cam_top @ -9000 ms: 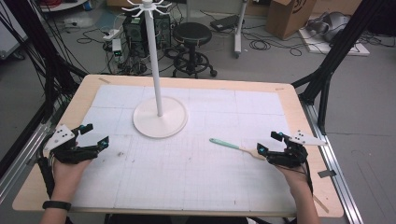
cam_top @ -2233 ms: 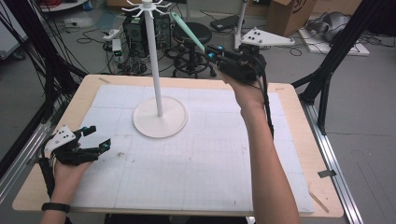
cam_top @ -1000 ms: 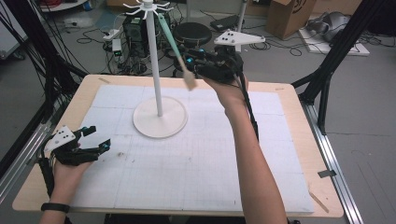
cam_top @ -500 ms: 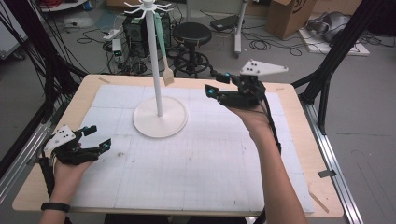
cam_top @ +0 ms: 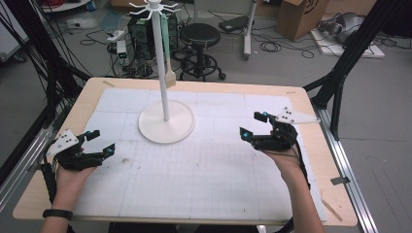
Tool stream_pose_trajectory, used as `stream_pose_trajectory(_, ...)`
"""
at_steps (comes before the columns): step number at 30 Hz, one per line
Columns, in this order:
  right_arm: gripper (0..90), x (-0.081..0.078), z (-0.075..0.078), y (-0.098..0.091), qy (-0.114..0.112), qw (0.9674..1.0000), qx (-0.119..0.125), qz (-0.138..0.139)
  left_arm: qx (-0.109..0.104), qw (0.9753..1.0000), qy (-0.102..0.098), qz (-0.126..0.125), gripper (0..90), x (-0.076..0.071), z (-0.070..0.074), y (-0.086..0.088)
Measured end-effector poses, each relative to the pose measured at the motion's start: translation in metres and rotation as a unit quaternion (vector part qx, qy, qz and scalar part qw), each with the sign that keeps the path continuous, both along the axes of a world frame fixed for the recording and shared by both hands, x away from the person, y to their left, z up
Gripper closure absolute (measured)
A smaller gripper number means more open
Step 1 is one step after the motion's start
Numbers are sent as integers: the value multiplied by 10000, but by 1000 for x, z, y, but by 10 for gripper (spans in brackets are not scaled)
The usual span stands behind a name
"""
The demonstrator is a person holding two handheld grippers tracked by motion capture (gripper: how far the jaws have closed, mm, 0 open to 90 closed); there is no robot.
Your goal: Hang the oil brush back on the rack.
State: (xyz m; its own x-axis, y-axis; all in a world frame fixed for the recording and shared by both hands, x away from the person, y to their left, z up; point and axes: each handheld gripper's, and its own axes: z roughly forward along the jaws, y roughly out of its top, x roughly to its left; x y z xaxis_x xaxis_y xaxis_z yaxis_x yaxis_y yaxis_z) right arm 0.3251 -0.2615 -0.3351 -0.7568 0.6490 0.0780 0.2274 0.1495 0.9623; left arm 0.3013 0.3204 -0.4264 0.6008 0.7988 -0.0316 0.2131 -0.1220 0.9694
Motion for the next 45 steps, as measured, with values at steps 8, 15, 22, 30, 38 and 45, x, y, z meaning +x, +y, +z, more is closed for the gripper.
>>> stream_pose_trajectory(8,155,-16,-39,-27,297,9989,-174,-310,-9,10000,47,16,165,-2,1,0)
stream_pose_trajectory(15,155,-32,-77,-50,576,9952,-180,-768,15,9999,125,-13,161,-3,0,-2)
stream_pose_trajectory(22,152,-37,-83,-63,632,9929,-85,-1000,86,9999,113,54,161,-4,0,-2)
stream_pose_trajectory(30,153,-35,-96,-65,869,9907,-317,-997,23,9999,108,63,162,-5,-1,-3)
stream_pose_trajectory(38,153,-34,-97,-70,856,9903,-260,-1062,16,9999,84,67,162,-5,-1,-2)
stream_pose_trajectory(45,152,-33,-97,-76,854,9895,-192,-1147,34,9999,91,73,162,-5,-1,-2)
